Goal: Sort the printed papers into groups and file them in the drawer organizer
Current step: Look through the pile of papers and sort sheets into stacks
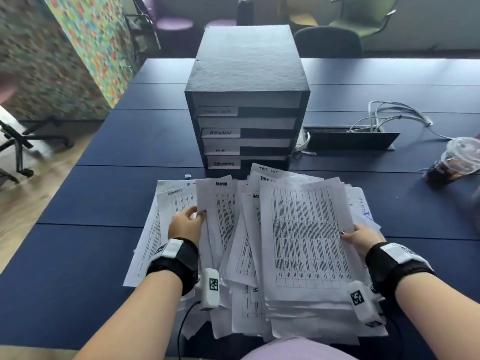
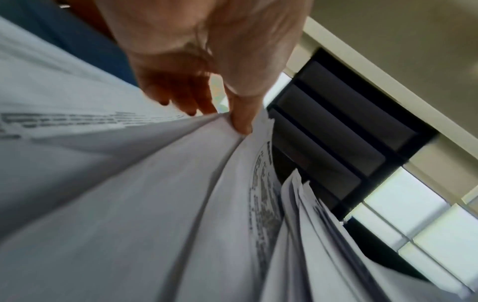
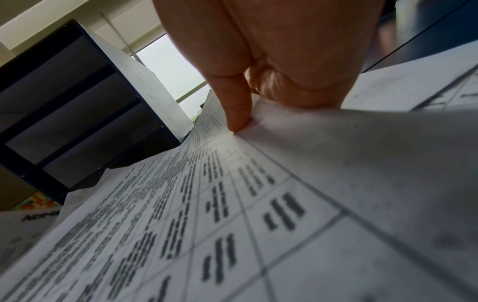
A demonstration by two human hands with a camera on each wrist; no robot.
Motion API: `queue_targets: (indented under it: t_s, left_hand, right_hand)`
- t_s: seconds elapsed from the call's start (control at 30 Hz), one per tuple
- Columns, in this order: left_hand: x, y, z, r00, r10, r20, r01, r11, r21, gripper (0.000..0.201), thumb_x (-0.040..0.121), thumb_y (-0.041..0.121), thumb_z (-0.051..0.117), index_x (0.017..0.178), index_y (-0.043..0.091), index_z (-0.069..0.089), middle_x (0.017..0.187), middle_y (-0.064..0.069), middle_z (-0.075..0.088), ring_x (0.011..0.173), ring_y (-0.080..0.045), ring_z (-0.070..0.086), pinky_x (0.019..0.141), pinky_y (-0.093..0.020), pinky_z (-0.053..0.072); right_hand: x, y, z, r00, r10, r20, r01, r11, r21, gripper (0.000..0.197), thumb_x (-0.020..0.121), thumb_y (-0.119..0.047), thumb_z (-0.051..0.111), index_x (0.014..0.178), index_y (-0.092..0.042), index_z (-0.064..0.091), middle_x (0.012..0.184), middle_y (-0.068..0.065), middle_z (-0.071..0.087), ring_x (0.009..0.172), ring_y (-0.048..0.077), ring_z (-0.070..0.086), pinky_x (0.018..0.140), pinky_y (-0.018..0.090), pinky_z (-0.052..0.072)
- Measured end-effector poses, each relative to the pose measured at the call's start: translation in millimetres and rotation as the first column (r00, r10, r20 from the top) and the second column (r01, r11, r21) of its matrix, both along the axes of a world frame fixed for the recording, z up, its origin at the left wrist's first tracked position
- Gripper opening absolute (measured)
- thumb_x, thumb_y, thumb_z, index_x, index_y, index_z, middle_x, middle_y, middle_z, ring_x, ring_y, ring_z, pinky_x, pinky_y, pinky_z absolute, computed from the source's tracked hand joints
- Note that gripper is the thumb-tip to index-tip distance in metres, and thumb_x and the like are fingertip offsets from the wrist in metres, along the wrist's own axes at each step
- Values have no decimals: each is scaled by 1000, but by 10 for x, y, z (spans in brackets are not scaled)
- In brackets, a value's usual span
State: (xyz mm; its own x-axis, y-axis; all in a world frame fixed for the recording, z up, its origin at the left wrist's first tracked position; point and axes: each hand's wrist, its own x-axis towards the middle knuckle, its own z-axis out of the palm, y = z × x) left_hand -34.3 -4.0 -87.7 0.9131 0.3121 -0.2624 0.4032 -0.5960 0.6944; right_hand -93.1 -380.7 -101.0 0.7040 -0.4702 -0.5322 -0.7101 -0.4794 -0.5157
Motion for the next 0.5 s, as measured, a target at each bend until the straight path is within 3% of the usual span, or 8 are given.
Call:
queue_targets:
  t_s: [0.1,0.2,0.3,0.5]
  left_hand:
    - [17,24,17,995,42,93,-56,987,149,28,84,37,66,101,15,72,95,-1,49,103,-28,49,89,-34,42]
    - [29,21,67,994,7,105,-11,999,42,20,87,27,64,94,10,71,96,-6,61,93,-30,57,75,-29,41]
    - [11,-20,115,987,13,157,-6,999,-40,15,89,22,62,87,9,69,87,-9,68,84,-32,61,67,-26,38]
    - [17,-71,296,974,-13,228,10,1000,15,23,91,13,58,110,5,67,104,-15,69,98,-34,62,80,-27,43]
  right_hand:
    - [-20,22,28,1000,4,15,-4,1000,-7,32,91,-11,57,120,3,57,116,20,62,89,23,50,74,26,35]
    - [-19,10,7,1000,-11,23,11,1000,1,34,90,-11,59,121,4,56,115,21,62,94,27,55,81,32,41]
    - [-19,23,26,1000,9,5,-9,1000,-20,34,90,-13,59,120,3,56,116,20,62,100,31,57,79,30,40]
    - [-38,37,36,1000,-3,5,3,1000,-28,35,90,-14,59,120,3,56,115,20,62,106,34,57,85,33,43]
